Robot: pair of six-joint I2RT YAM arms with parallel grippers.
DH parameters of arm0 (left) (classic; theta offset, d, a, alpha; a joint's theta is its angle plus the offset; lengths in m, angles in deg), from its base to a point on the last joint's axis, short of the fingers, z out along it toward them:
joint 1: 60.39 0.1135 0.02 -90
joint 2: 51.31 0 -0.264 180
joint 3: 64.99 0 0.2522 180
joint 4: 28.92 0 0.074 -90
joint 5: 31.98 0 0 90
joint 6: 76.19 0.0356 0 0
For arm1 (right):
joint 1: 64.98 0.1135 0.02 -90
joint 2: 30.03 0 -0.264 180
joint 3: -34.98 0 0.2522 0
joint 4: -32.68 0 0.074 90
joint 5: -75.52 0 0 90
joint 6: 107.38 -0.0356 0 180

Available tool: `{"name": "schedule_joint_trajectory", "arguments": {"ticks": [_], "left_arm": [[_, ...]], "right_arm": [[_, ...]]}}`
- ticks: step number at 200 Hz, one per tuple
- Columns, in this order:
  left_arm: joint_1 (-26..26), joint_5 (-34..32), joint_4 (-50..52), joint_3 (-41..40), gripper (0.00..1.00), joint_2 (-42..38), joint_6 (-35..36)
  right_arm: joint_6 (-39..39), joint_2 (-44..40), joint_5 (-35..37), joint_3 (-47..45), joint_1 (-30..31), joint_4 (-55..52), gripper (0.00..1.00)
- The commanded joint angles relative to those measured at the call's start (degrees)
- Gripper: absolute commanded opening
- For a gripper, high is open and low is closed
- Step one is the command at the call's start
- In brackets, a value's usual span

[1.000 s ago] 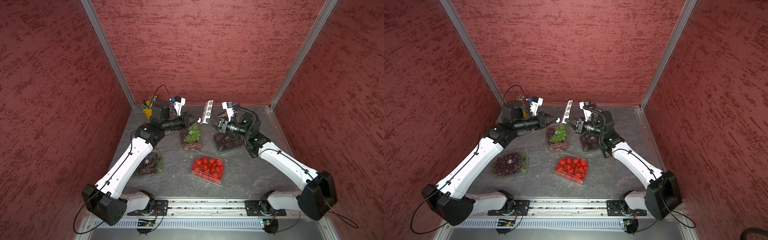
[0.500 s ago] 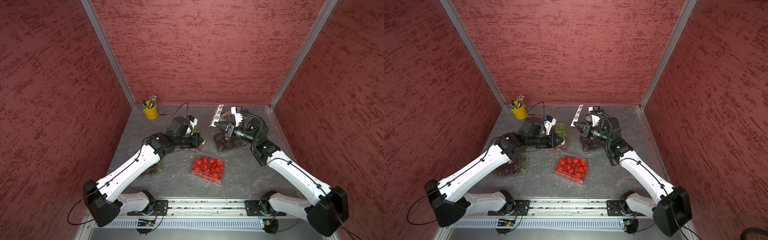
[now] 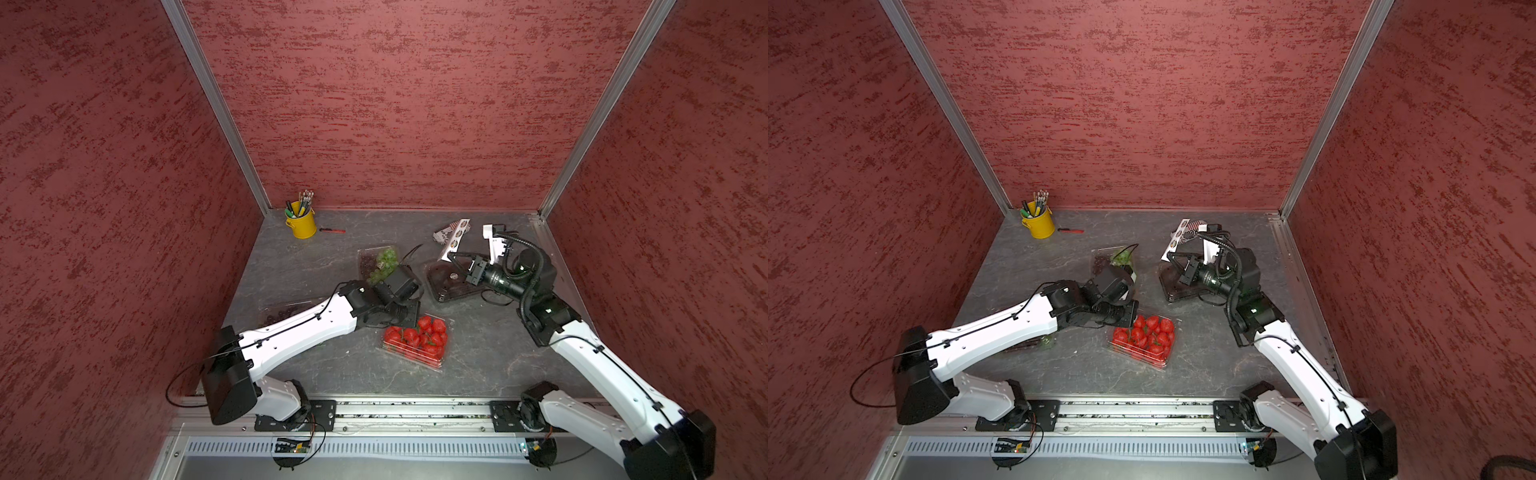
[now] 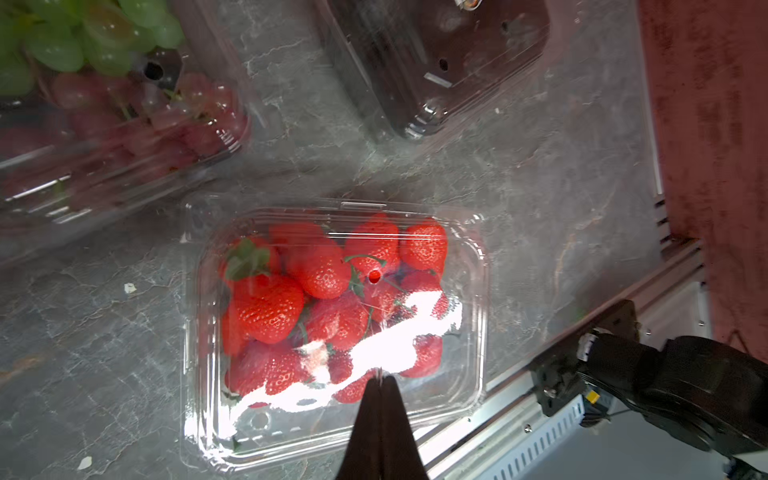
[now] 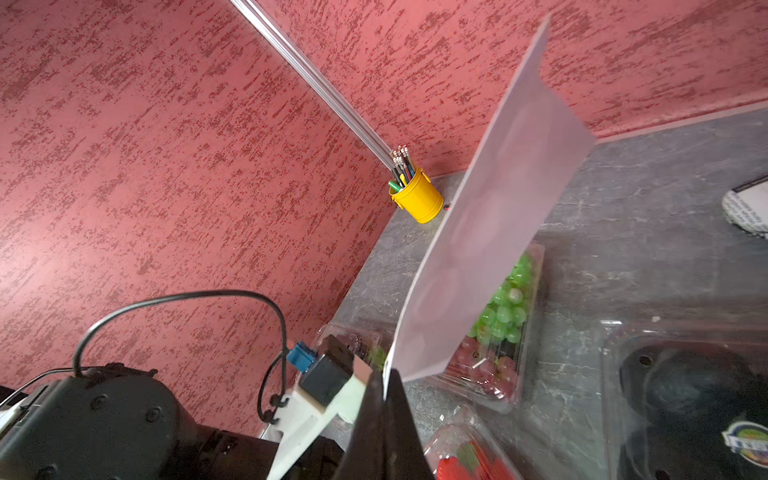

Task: Label fruit boxes
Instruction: Stick the label on the fruit box.

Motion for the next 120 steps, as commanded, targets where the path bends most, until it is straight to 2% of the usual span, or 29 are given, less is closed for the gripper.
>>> {"name": "schedule_joint_trajectory", "arguments": {"ticks": [1,120], "left_arm": [[-0.48,-3.12,1.89,1.96,0.0,1.4,-0.35],[-1.39,-2.8,2.5,3.43,0.0,8.71,1.05]], "right_arm": [[0.03,-1.76,0.52,-0.64,-0.96,-0.92,0.0],[-1.1,-2.46,-1.0,-1.95,-2.81,0.02,0.0]]}}
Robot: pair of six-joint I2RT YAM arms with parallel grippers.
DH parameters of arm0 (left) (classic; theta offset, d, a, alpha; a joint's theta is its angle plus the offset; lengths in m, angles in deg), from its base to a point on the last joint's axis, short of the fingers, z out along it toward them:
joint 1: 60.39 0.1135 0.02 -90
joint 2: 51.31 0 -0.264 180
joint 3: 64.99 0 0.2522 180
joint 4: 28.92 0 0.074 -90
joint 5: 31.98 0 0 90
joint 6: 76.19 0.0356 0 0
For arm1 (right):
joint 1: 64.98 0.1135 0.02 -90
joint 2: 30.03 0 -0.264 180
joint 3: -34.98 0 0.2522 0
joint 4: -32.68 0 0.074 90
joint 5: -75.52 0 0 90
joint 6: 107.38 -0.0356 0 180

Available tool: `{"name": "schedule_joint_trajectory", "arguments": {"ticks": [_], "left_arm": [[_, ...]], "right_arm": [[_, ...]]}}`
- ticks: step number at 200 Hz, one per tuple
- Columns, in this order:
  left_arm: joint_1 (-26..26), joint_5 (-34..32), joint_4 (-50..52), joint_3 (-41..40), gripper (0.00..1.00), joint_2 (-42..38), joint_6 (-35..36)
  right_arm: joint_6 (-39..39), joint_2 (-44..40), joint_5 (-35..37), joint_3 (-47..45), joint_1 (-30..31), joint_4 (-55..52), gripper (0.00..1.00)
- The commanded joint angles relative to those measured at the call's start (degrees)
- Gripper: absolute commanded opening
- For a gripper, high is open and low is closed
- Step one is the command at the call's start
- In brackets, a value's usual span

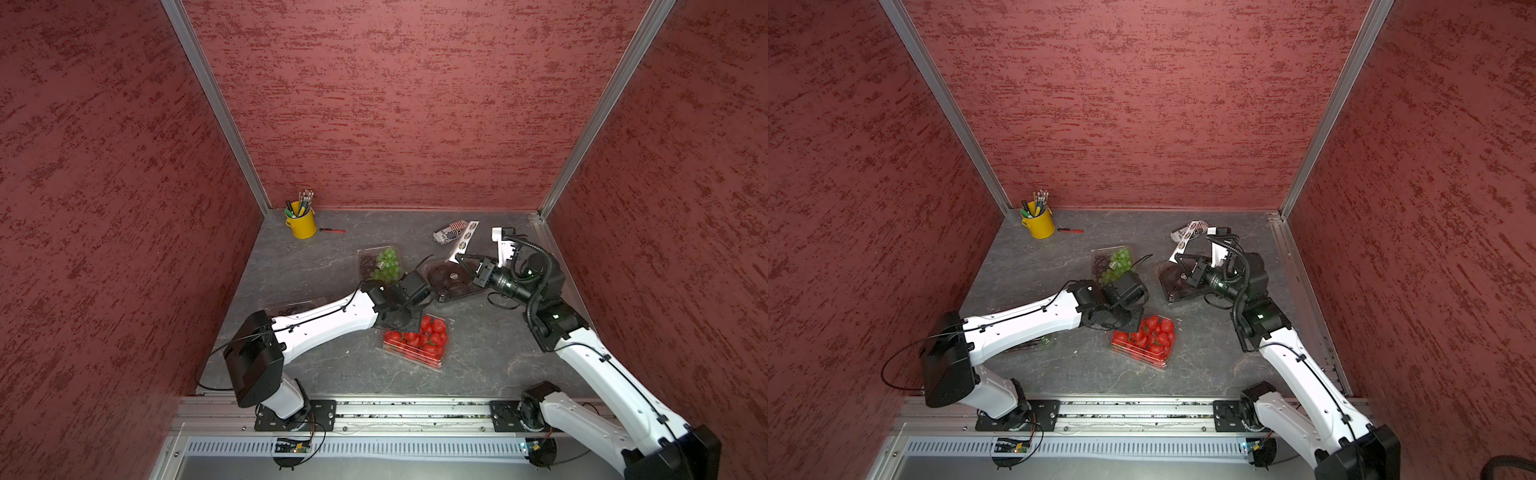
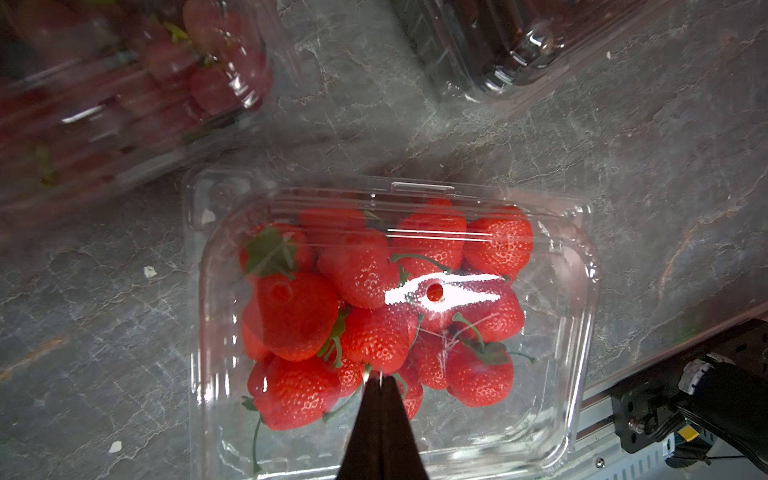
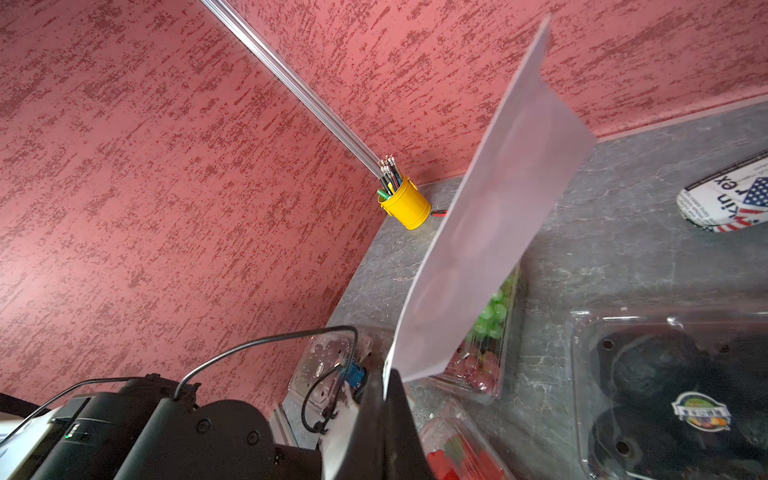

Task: Label fruit boxes
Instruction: Stick the label on the fruit box.

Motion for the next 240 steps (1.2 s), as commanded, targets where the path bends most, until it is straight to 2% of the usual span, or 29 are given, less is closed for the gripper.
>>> {"name": "schedule_joint_trajectory", "arguments": {"ticks": [1,97,116,162,240], "left_arm": [[-0.63,-0.25,-0.17,1.81,0.0,0.99,0.95],[-1.01,1.86,-1.42,1.92,0.0,3.3,0.79],[-1.01,2.01,-1.43,1.55,0.04,3.45,0.86],[-0.91,3.31,-2.13,0.69,0.24,3.65,0.41],[-1.1,6.09,-3.93,-1.3,0.24,2.15,-0.53]], "right_arm": [[-0.63,-0.01,-0.58,-0.49,-0.65,0.88,0.0],[-1.25,0.16,-1.09,-0.98,-0.74,1.72,0.0],[-1.33,0.16,-1.09,-1.12,-0.76,1.89,0.0],[-1.45,0.42,-1.17,-0.96,-0.91,2.08,0.0],[-1.86,0.6,-1.27,-1.18,-0.91,2.57,0.0]]}}
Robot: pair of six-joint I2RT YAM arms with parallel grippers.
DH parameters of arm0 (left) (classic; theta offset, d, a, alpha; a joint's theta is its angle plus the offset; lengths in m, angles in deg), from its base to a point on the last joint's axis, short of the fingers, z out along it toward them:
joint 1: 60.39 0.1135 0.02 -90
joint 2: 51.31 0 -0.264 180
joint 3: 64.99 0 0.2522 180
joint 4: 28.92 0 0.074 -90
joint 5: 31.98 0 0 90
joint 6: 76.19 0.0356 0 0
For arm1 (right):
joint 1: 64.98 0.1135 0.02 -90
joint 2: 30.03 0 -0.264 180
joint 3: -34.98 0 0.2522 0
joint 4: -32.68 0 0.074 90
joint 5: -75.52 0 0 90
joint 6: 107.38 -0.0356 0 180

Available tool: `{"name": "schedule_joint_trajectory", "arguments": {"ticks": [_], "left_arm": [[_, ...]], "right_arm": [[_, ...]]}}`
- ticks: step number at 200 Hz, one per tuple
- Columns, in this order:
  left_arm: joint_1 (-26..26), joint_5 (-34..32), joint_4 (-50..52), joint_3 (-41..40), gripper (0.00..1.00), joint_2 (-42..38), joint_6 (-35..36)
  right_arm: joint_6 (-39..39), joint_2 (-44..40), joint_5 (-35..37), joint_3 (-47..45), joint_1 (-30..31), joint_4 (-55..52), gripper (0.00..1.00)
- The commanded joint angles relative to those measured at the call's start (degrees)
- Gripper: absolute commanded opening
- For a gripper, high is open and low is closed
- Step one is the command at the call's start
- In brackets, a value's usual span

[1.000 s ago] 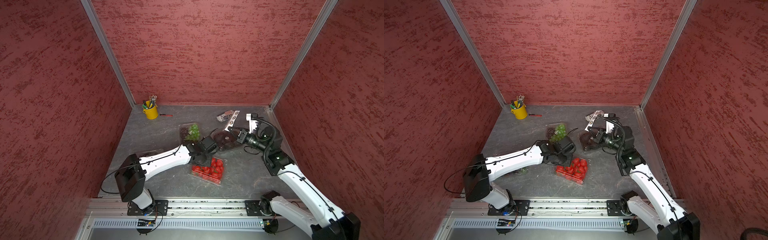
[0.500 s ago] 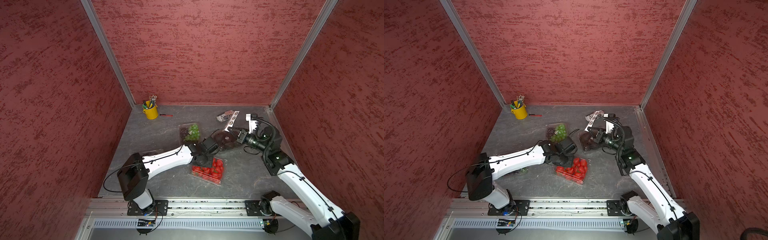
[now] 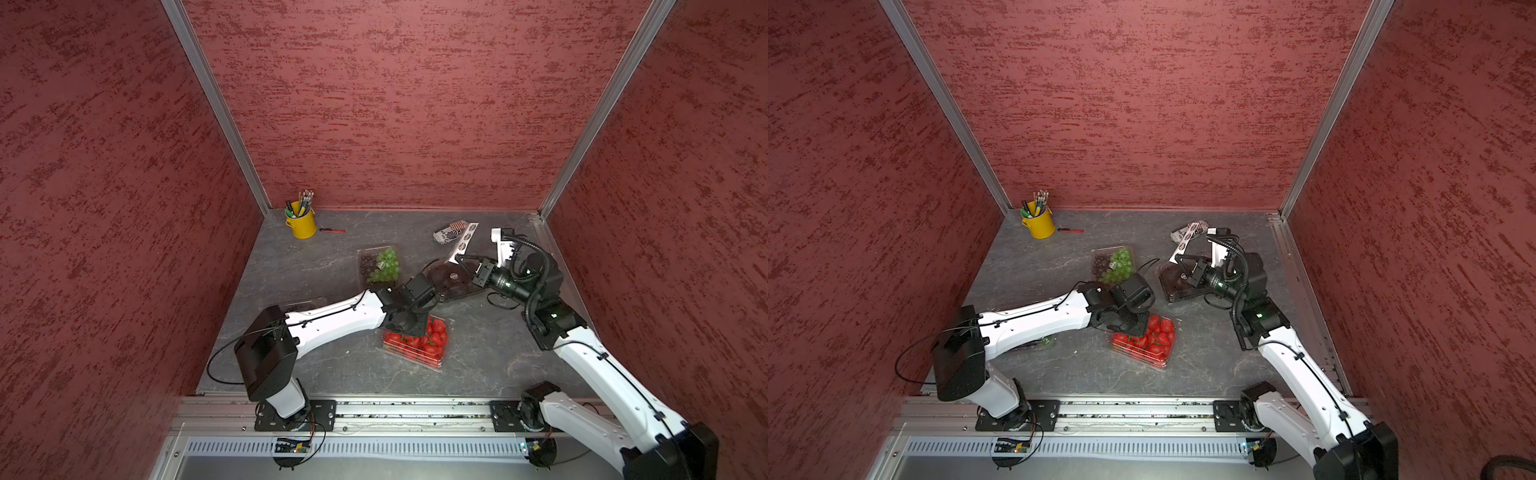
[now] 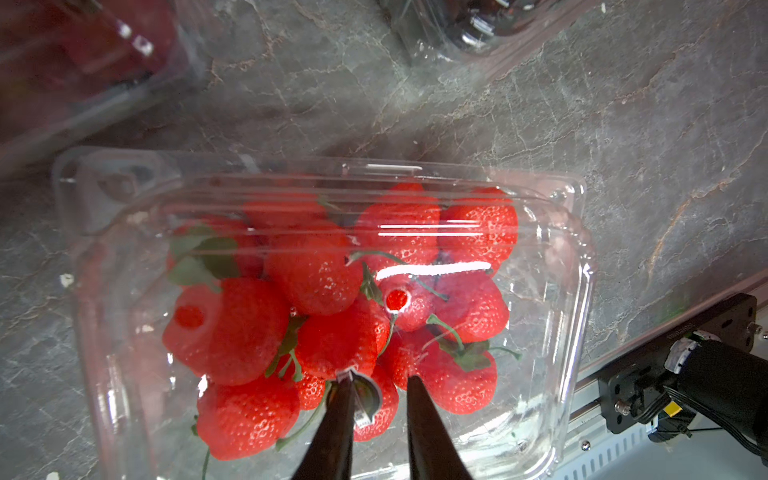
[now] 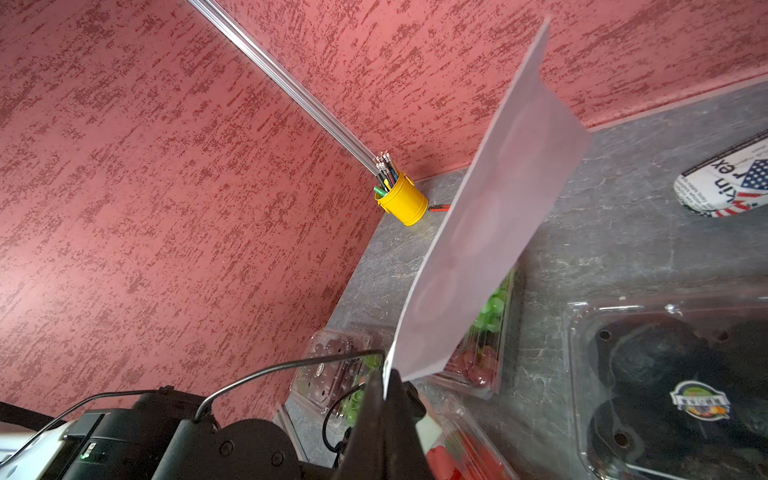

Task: Label fruit boxes
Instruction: Stick the label on the fruit box.

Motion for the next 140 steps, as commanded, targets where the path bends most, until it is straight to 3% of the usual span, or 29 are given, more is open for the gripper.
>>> {"name": "schedule_joint_trajectory", "arguments": {"ticks": [1,100,140], "left_arm": [[-0.4,1.61,-1.44,-1.21,0.24,-0.71,-0.75],[-1.27,2.61,-2.22,-1.49,0.24,-1.22,-1.48],[0.29,1.55,-2.09,-1.61,0.24,-5.44,-1.16]], "right_arm": [[-0.71,-0.08,-0.74,-0.49,-0.44,2.1,0.0],[-0.97,0.06,-0.96,-0.47,-0.46,2.36,0.0],[-1.09,0.1,-1.0,-0.57,-0.46,2.46,0.0]]}}
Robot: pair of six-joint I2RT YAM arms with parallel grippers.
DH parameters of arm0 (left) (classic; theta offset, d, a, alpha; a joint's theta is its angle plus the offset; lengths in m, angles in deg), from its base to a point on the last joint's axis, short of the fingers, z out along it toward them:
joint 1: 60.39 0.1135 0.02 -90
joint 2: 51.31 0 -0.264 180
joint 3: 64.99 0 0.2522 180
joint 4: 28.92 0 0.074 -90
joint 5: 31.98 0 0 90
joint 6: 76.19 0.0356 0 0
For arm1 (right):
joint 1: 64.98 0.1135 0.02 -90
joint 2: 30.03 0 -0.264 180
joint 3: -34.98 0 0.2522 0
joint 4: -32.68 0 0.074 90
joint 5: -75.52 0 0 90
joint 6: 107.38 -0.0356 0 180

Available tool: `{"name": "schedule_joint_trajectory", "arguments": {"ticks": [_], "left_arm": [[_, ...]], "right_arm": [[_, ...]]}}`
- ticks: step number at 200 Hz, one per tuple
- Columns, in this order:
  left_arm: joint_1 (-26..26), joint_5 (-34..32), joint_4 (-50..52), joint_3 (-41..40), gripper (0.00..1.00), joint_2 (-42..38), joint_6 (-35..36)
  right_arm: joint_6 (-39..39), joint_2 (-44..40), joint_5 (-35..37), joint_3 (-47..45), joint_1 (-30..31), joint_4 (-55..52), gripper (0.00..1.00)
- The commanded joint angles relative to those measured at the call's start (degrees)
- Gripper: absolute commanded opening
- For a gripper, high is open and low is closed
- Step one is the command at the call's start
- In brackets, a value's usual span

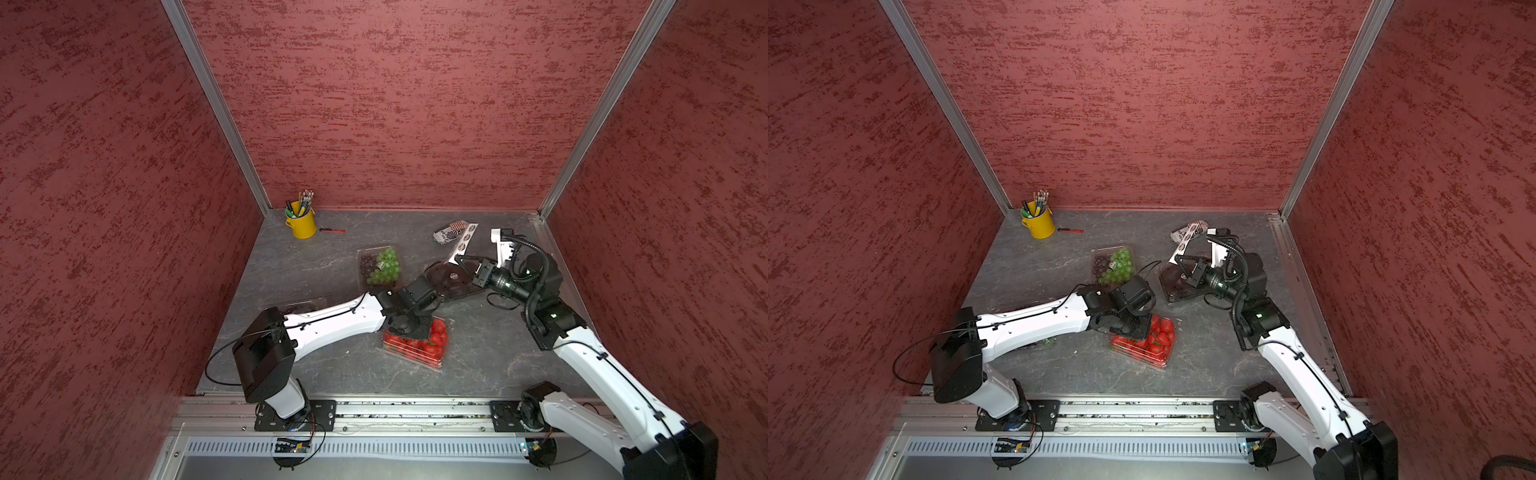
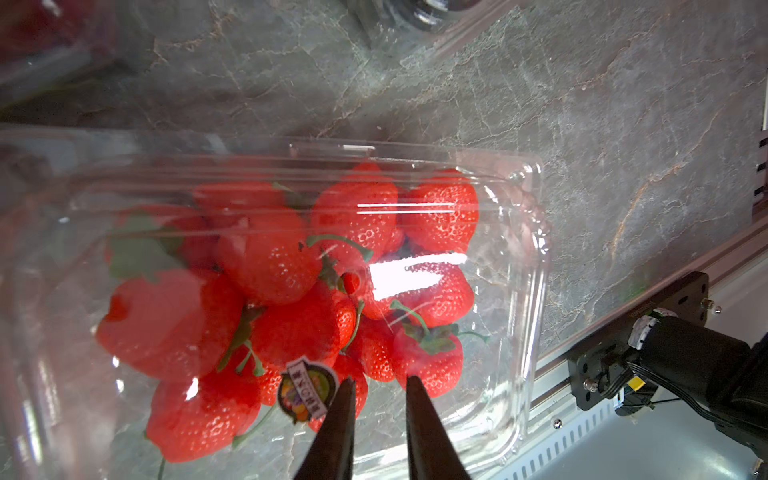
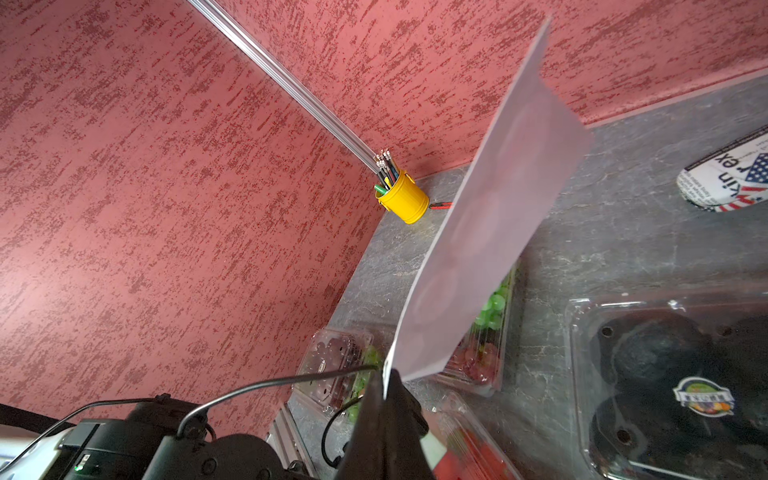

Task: Label fruit boxes
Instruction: Stick the label on the fruit box.

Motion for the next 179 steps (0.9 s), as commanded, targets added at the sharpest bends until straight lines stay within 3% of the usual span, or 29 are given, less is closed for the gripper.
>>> {"name": "schedule_joint_trajectory", "arguments": {"ticks": [1,59,121,179], "left_arm": [[1.13,-1.05,-0.03,-0.78,0.24,-4.2,-0.17],[4.43,1.33,-3.17,-5.43,0.25,-8.89,-1.29],[3.96,4.98,-7.34,-6.81,0.14,-5.52,-2.45],[3.65,6.38,-8.12,-6.92,0.12,-2.88,-2.98]], "right_arm": [[-0.66,0.08,-0.69,-0.43,-0.44,2.42,0.0],[-0.82,0.43,-0.88,-0.7,-0.44,3.02,0.0],[-1.26,0.73,-1.16,-0.9,-0.45,3.7,0.0],[-1.08,0.63,-0.94,-1.08,-0.5,3.64,0.0]]}}
